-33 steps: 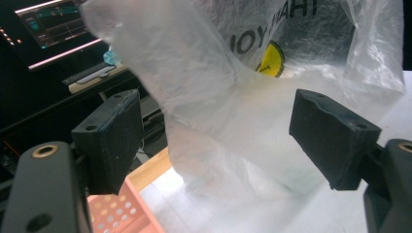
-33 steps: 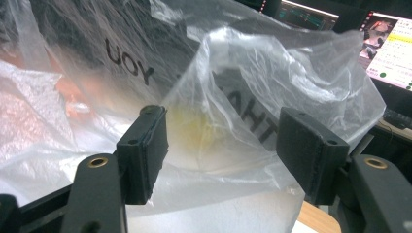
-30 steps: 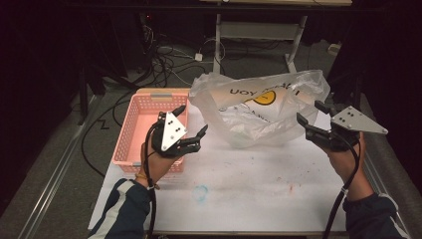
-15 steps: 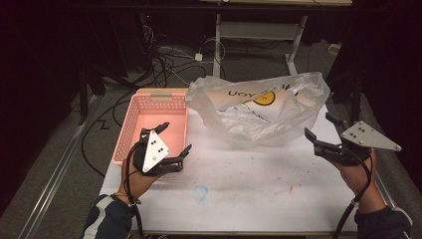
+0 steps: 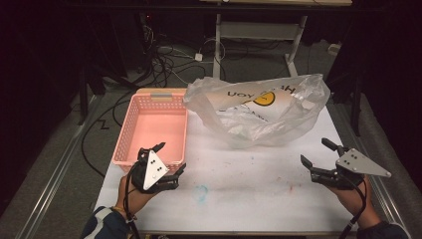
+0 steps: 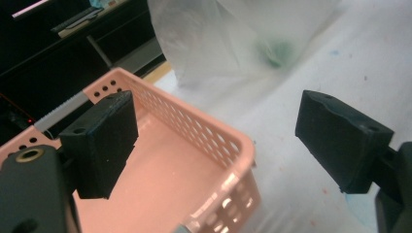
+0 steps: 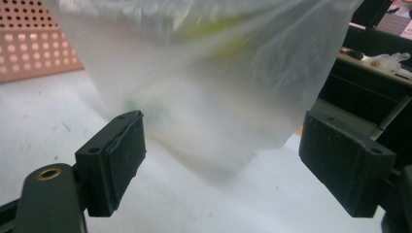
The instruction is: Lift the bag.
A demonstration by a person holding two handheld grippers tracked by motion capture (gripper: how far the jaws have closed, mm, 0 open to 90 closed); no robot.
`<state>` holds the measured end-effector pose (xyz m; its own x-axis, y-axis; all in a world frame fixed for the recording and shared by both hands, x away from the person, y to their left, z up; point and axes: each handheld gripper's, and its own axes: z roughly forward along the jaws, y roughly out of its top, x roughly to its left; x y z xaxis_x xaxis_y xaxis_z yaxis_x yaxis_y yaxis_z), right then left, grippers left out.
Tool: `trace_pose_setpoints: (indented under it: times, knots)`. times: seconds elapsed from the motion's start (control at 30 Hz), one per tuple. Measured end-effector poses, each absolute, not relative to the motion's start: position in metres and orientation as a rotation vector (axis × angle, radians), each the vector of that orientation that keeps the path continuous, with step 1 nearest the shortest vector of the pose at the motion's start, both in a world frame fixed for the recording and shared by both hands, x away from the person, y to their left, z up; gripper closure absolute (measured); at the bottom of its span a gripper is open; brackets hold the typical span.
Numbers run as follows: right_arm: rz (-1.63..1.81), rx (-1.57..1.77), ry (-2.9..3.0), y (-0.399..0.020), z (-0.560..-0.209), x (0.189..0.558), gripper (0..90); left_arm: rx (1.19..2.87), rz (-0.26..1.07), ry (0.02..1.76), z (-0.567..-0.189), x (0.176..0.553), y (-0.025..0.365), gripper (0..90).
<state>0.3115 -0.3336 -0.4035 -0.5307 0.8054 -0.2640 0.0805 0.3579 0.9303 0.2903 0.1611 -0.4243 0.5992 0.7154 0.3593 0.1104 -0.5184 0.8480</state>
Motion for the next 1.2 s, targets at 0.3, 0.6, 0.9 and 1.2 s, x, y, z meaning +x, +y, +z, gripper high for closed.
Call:
trace_pose_setpoints:
  times: [0.3,0.6,0.9,1.2]
  knots:
    - [1.185,0.760,1.948,-0.327,-0.444,0.296,17.6,2.034,0.866,0.674,-0.448,0.275,0.159,15.0]
    - [1.192,0.723,1.958,-0.319,-0.441,0.291,17.7,2.057,0.832,0.699,-0.452,0.281,0.161,14.9]
    - [1.189,0.741,1.954,-0.322,-0.441,0.293,17.8,2.070,0.829,0.690,-0.452,0.283,0.158,14.9]
    - [1.191,0.729,1.958,-0.321,-0.441,0.293,17.8,2.075,0.824,0.693,-0.452,0.284,0.159,14.9]
